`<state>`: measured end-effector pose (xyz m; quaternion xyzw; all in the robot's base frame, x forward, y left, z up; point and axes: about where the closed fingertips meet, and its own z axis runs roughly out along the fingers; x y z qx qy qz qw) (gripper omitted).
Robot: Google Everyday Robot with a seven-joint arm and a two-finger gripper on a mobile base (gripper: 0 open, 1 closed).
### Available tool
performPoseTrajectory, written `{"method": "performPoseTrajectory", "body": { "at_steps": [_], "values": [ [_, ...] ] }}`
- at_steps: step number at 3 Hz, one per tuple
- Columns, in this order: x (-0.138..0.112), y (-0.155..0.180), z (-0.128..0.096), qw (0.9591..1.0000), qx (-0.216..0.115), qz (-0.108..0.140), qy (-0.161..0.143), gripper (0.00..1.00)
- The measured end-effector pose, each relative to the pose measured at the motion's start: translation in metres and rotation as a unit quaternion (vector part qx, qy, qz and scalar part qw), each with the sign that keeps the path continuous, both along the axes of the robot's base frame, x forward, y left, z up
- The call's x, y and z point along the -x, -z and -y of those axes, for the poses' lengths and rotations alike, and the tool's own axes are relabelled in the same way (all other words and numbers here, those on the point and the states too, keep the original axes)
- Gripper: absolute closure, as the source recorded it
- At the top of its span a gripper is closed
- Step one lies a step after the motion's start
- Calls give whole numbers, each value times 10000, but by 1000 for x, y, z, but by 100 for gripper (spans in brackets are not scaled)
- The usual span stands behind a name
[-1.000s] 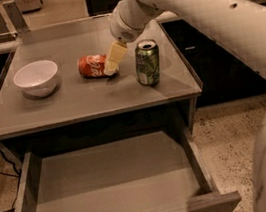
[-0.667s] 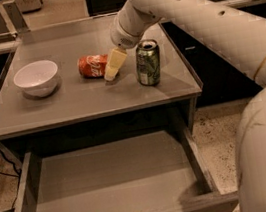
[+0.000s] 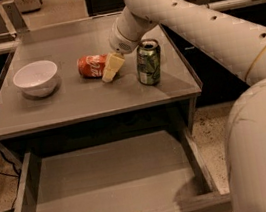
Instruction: Place coke can into top drawer
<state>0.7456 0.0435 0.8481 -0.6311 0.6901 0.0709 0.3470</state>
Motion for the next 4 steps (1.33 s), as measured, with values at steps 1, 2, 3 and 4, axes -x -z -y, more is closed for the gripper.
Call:
{"method": "performPoseTrajectory", "body": {
  "at_steps": [1,2,3,4],
  "values": [
    [0,0,0,10000,0,0,0,43],
    [0,0,0,10000,0,-1,-1,74],
    [0,0,0,10000,1,-2,-2,97],
    [-2,2,-3,10000,40,-36,-32,100]
  ]
}}
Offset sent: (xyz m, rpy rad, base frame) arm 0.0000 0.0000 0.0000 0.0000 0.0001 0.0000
